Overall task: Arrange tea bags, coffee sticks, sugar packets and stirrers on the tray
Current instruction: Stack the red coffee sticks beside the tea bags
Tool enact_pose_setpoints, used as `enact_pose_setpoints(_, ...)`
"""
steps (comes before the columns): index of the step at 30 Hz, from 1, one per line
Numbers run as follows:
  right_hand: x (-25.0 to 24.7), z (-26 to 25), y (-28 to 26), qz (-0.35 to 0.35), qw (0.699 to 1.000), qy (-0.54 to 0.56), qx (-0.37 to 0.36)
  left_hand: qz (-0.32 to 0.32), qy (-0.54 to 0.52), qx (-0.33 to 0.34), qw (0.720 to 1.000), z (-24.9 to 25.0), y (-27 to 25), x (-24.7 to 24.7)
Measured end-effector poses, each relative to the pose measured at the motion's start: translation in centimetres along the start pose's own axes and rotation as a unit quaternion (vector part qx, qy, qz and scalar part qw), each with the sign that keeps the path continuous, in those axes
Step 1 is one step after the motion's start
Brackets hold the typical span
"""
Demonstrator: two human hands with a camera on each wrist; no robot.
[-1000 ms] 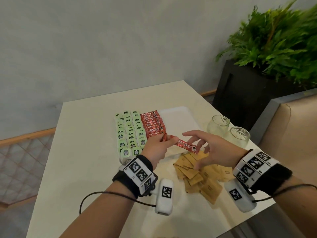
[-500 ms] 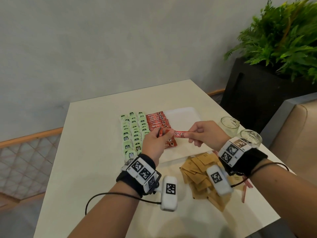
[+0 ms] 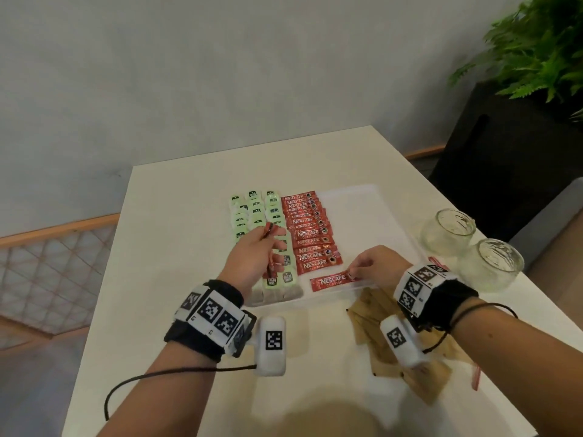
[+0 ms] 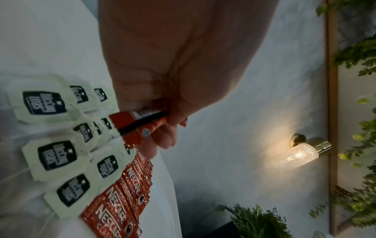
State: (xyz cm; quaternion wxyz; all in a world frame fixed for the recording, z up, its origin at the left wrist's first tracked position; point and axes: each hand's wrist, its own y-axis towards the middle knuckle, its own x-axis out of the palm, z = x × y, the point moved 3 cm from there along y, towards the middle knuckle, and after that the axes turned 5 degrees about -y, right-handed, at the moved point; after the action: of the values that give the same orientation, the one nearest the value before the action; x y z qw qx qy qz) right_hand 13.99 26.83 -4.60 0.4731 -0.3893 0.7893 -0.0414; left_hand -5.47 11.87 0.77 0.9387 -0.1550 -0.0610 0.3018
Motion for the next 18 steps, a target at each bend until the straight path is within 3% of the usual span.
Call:
enact_pose_setpoints(5,0.4,-0.3,1.4,0.055,0.997,-0.028,0.044,-0.024,0.038,-0.042,0.998,-0.8,0.4,-0.9)
enact_pose_setpoints(13,0.4,-0.9,2.7,0.071,0.996,-0.025,0.046,-0.012,0.061,-0.076,0.995,-1.2,1.2,-1.4)
enact_pose_setpoints(18,0.6,-1.0,3.0,0.069,0.997,-0.022,0.040,-0.083,0.092,-0.048,0.991,-1.3,0.4,-0.6)
